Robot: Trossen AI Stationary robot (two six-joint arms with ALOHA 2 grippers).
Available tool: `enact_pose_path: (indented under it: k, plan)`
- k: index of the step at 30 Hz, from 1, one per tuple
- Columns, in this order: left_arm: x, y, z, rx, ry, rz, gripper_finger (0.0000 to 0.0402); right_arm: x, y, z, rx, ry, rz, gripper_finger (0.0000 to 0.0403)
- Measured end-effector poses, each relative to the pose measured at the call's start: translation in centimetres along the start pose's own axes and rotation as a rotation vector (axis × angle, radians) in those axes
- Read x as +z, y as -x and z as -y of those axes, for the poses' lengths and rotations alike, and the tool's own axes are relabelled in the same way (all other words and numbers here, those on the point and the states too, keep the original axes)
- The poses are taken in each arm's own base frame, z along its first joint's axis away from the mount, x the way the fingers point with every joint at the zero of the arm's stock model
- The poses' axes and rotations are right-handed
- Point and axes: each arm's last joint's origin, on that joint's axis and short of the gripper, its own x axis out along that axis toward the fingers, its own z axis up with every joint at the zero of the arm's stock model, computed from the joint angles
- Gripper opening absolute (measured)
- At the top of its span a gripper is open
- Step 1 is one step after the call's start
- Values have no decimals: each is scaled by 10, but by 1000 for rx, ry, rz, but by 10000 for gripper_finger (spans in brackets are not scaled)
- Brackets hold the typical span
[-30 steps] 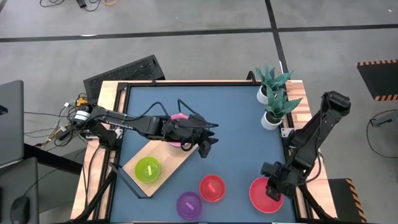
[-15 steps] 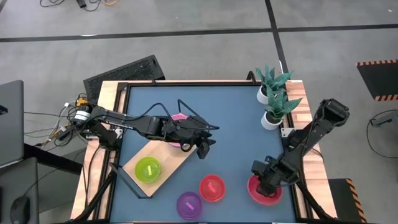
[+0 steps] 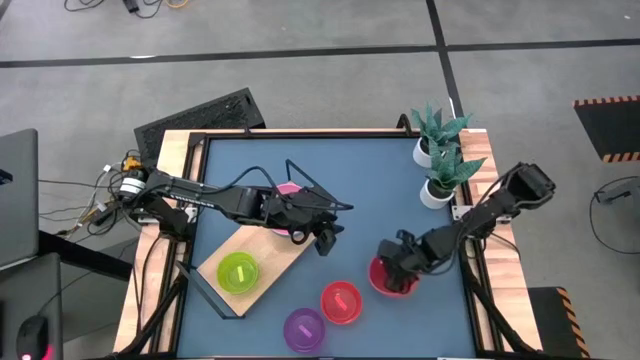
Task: Place and stack bowls onto a shelf
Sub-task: Stack the large orange bowl on top of the pink bowl on the shelf
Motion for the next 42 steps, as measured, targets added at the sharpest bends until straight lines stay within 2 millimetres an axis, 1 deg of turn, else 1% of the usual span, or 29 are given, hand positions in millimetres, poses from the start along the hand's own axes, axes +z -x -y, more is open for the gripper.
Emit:
enact_pose_path:
  k: [4,7,11,15,18,22,25,27,30,35,38,40,42]
  plan:
    - [1,0,0,4,1,8,164,16,-4,9,-21,-12,75,22]
    - [1,0,0,4,2,9,164,25,-5,14,-16,-20,104,22]
    - [1,0,-1,11,3,14,164,37,6,11,8,3,155,22]
    - [2,0,-1,27,4,29,164,52,25,5,53,29,226,22]
    - [2,0,-1,26,14,32,164,61,43,2,66,45,258,23]
    - [2,0,-1,25,15,32,164,69,73,4,61,46,276,30]
    - [2,0,-2,43,16,46,164,71,97,6,71,21,282,30]
    - [3,0,-1,43,17,50,164,69,112,8,85,-3,284,30]
    - [3,-5,-1,37,24,68,164,60,129,11,110,-41,270,29]
    - [0,-19,0,24,75,90,165,36,155,12,168,-86,250,32]
    - [-3,-30,1,3,102,95,165,24,167,12,193,-91,266,32]
    - [-8,-38,0,6,92,78,165,16,172,13,198,-107,259,32]
    - [-9,-41,1,-10,60,62,165,7,174,16,174,-130,223,35]
